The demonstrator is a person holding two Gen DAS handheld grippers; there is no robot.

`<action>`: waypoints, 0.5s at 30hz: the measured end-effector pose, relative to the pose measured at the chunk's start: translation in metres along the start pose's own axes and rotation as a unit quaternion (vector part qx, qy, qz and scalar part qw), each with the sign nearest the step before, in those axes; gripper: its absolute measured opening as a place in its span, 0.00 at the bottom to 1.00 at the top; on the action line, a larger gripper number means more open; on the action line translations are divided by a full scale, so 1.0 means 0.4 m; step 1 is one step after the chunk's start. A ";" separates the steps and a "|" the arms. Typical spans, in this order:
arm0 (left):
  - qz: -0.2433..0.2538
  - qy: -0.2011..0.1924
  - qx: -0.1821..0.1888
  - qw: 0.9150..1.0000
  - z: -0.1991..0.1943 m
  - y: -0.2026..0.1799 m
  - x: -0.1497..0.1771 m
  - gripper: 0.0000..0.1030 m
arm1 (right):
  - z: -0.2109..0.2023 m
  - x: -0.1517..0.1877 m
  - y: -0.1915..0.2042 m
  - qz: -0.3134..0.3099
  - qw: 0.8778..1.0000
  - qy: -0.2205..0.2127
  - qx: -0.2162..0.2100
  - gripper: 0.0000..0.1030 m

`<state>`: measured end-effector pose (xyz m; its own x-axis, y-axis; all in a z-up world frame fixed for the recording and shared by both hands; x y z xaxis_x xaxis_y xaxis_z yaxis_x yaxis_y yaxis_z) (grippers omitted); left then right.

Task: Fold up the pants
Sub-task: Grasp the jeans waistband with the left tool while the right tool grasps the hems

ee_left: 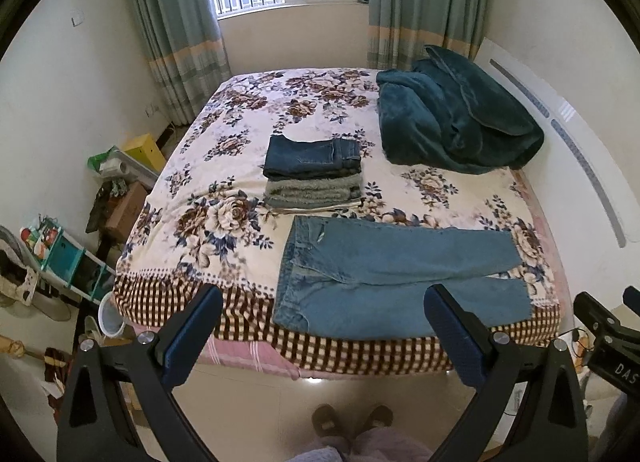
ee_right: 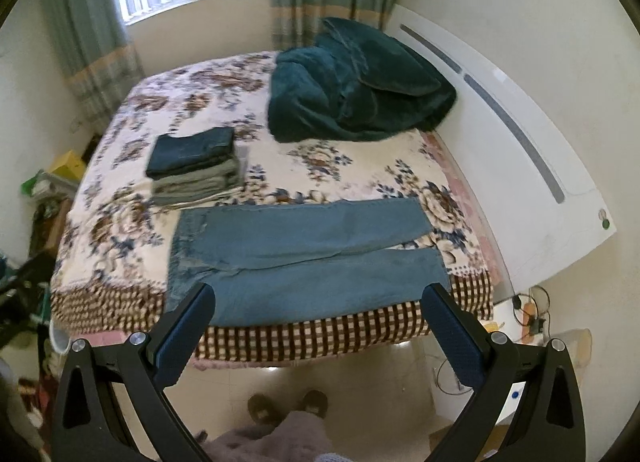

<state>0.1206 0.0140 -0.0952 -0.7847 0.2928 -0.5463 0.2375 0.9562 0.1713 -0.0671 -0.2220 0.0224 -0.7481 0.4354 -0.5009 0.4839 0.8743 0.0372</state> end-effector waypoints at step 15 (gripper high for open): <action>-0.082 0.161 -0.048 0.982 0.634 -0.018 -0.146 1.00 | 0.836 -0.346 -0.103 0.049 0.993 0.097 0.041 1.00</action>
<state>0.3099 -0.0090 -0.2724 -0.9520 0.1030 -0.2883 0.0495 0.9811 0.1870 0.1682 -0.3900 -0.1991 -0.7658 0.5569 -0.3215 0.5876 0.8092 0.0021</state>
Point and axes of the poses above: each gripper's, at about its wrist camera, not at the fingertips, and z roughly the way its jaws point, y to its left, x to its underside, the point moved 7 cm from there along z, roughly the way its jaws point, and after that the axes turned 13 degrees about z, right-handed, at the moved point
